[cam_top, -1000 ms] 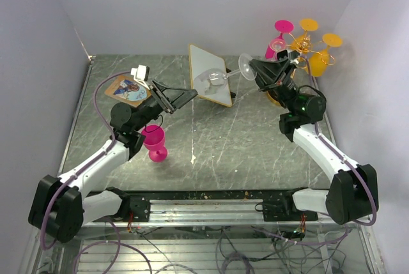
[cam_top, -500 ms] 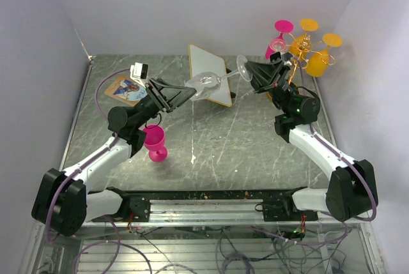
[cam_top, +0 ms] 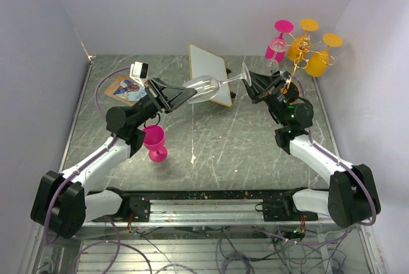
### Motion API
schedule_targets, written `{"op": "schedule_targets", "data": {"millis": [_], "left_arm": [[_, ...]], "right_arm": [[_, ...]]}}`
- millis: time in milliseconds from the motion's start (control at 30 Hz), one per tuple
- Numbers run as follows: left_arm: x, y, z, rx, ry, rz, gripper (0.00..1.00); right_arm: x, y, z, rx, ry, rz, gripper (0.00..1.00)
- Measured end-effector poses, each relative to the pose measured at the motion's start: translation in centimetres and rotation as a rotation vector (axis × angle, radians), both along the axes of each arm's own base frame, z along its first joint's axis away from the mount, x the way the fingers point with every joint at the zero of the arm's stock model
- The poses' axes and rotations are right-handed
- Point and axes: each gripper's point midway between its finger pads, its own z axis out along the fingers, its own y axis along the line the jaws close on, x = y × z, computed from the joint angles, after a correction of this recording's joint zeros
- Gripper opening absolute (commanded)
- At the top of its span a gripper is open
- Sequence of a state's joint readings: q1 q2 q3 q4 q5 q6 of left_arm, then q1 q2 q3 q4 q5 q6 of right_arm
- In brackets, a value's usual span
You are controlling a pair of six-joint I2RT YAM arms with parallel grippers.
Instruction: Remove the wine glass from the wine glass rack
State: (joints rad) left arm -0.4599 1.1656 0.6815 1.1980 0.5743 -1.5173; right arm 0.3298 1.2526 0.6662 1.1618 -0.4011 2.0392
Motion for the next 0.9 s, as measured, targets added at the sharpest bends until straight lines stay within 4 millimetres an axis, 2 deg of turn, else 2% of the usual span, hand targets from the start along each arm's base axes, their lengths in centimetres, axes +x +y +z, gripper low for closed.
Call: {"op": "schedule_targets", "data": {"millis": [67, 300, 367, 533, 633, 700, 800, 900], "left_arm": [[0.2, -0.2, -0.6, 0.025, 0.012, 0.005, 0.07], [0.4, -0.2, -3.6, 0.138, 0.066, 0.06, 0.07], [0.3, -0.1, -4.5, 0.178, 0.082, 0.076, 0.07], [0.3, 0.1, -7.1, 0.314, 0.127, 0.122, 0.07], [1.1, -0.1, -8.8, 0.452, 0.165, 0.163, 0.07], [1.6, -0.1, -9.6, 0.544, 0.186, 0.195, 0.07], [2.3, -0.2, -11.0, 0.701, 0.212, 0.227, 0.07], [2.9, -0.6, -13.2, 0.861, 0.24, 0.232, 0.07]], "right_arm": [[0.2, -0.3, -1.5, -0.052, 0.016, -0.043, 0.27], [1.1, -1.2, -8.3, -0.452, 0.069, -0.223, 0.82], [1.1, -2.0, -10.1, -0.577, 0.082, -0.285, 0.9], [1.1, -5.6, -14.3, -0.886, 0.143, -0.451, 0.94], [0.9, -8.2, -17.0, -1.072, 0.201, -0.534, 0.94], [0.7, -9.9, -18.6, -1.181, 0.258, -0.576, 0.99], [0.4, -12.4, -19.8, -1.317, 0.355, -0.637, 1.0], [0.4, -14.5, -19.5, -1.405, 0.418, -0.703, 1.0]]}}
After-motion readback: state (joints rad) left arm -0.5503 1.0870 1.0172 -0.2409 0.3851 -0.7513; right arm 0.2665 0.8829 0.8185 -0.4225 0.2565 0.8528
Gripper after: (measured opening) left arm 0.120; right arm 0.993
